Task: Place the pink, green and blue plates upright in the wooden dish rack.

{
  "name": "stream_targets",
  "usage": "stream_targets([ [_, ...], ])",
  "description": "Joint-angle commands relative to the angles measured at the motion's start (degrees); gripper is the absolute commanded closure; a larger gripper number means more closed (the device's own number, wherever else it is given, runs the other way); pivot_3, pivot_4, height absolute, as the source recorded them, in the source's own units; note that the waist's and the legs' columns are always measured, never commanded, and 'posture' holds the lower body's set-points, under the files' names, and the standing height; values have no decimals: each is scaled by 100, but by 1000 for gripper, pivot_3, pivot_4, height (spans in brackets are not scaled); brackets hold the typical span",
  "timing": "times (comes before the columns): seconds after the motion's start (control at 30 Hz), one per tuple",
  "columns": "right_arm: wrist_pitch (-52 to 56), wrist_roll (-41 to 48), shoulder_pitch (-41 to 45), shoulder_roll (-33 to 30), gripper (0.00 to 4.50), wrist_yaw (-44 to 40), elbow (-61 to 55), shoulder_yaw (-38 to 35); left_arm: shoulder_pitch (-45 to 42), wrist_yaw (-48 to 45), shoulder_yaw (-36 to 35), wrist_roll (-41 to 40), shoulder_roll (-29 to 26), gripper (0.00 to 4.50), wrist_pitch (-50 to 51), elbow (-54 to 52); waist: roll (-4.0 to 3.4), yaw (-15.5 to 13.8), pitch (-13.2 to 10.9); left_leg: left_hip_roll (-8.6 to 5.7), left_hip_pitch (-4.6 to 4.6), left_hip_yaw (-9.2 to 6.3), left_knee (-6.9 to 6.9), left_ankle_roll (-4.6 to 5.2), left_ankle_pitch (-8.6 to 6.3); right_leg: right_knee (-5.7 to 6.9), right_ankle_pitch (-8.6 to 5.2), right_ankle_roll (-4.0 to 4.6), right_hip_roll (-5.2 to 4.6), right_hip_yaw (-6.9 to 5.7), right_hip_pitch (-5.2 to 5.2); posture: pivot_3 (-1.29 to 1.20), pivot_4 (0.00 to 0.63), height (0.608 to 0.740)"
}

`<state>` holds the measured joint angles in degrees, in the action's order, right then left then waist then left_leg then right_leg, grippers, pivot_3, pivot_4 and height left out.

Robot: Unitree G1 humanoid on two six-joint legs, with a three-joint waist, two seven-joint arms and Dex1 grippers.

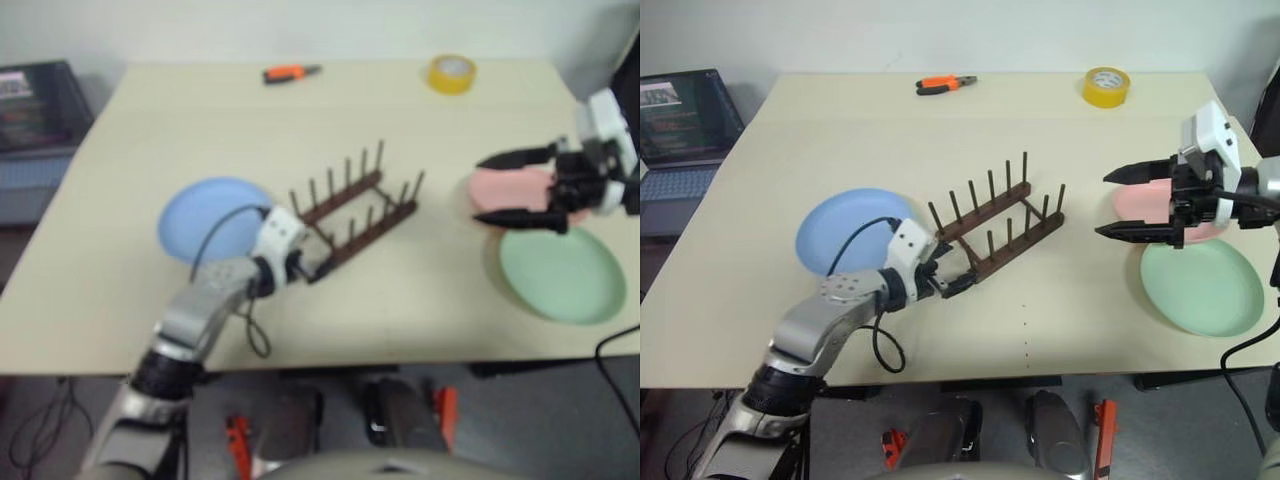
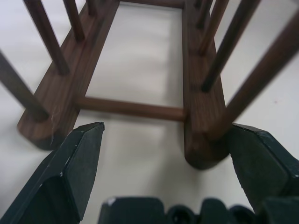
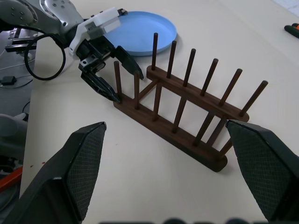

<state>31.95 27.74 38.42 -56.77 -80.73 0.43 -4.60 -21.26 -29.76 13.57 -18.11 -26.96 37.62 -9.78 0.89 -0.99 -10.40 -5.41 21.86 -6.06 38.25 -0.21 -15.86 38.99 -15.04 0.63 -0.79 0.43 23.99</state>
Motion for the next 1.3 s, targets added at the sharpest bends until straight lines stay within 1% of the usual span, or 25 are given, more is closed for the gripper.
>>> stream_targets([
  [0.03,21,114,-39,-166,0,87,-182,-270,-119,-137,-62,83,110,33,-224,-5,0,-7,0,0,0,0,0,0,0,0,0,0,0,0,0,0,150,740],
  [0.33,-44,119,-42,-125,0,245,-168,-219,-149,-322,65,246,375,33,-327,-7,1,-13,-1,0,0,2,2,1,1,1,1,-2,0,2,-1,0,150,740],
  [0.37,-63,106,-35,-115,0,255,-154,-207,-178,-293,59,265,444,193,-345,20,1,-15,-1,0,0,2,3,1,1,1,1,-2,0,2,-1,0,150,740],
  [0.43,-87,87,-29,-101,0,275,-141,-189,-212,-282,38,297,526,586,-378,37,2,-24,-1,-1,1,2,6,2,1,0,2,-4,0,2,-1,0,150,740],
  [0.6,-113,84,-36,-101,0,303,-140,-191,-218,-328,52,400,574,2383,-416,51,2,-24,-1,0,2,3,9,2,1,1,4,-7,0,2,-2,0,150,740],
  [0.63,-132,73,-39,-104,0,307,-126,-189,-216,-364,70,409,572,2827,-423,56,2,-24,-1,0,2,3,10,2,1,1,4,-7,0,3,-2,0,150,740],
  [0.73,-165,61,-48,-109,0,332,-122,-192,-225,-580,140,370,573,3882,-435,23,2,-24,-1,0,3,3,14,2,1,1,5,-9,0,2,-2,0,150,740],
  [0.77,-164,68,-53,-110,0,341,-134,-198,-226,-646,147,343,582,4317,-429,-5,2,-25,-1,0,3,3,15,2,1,1,6,-10,0,3,-2,0,150,740],
  [0.8,-160,75,-57,-116,0,351,-149,-206,-240,-785,174,252,599,4435,-401,-77,1,-28,-1,0,3,3,16,2,1,1,6,-11,0,2,-3,0,150,740],
  [0.83,-160,79,-63,-123,0,360,-161,-215,-255,-902,204,180,618,4489,-372,-139,2,-28,-1,-1,3,3,18,3,0,1,7,-11,0,2,-6,0,150,740],
  [1.07,-132,121,-277,-228,0,452,-302,-397,-415,-1749,613,45,595,4495,-367,-348,2,-39,-1,-2,4,0,32,5,-1,-2,9,-16,0,1,-15,0,150,740],
  [1.3,-39,211,-550,-342,0,578,-531,-631,-677,-2284,970,169,665,4496,-571,-104,2,-32,-1,-2,3,0,51,16,-5,-1,13,-23,1,0,-24,0,150,740],
])
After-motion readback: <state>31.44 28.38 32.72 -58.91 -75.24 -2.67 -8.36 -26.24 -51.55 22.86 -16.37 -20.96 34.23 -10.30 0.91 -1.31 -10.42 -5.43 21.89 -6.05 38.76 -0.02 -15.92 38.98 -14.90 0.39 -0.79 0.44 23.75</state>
